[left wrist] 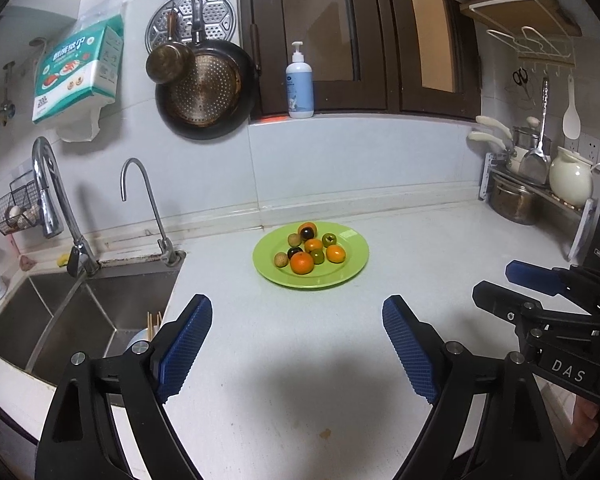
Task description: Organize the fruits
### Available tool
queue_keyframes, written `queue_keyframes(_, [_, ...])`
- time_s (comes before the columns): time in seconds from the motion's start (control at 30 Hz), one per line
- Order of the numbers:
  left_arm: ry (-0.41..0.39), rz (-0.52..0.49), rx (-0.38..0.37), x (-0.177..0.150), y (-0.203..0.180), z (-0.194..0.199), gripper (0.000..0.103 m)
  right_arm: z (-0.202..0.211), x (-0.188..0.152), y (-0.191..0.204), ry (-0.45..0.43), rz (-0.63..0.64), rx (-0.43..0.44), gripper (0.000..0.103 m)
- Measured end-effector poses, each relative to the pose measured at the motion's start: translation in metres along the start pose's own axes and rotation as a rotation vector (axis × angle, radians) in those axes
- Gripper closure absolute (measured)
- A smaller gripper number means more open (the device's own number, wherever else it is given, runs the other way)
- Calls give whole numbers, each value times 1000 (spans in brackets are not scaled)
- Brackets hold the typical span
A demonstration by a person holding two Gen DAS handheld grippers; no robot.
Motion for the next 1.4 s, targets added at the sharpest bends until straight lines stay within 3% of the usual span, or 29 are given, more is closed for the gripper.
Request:
queue_keyframes(0.8, [-19,1,22,-7,-8,31,9,35,-8,-1,-42,9,-3,52])
queue_keyframes(0.93, [-16,5,32,-8,-8,33,0,35,-8,-1,-43,8,-3,52])
queue_keyframes(1.4, [-19,14,44,-8,-7,36,0,38,-12,0,-43,8,1,52])
Point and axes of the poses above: each gripper's, at about its wrist camera, not at the fingertips, and z roughly against the way its jaws point, y to its left, x to its top, the point moved 4 cm from there along -z, roughly the way its jaws point, and after that the axes turned 11 degrees about -x, right-handed, at the moved point
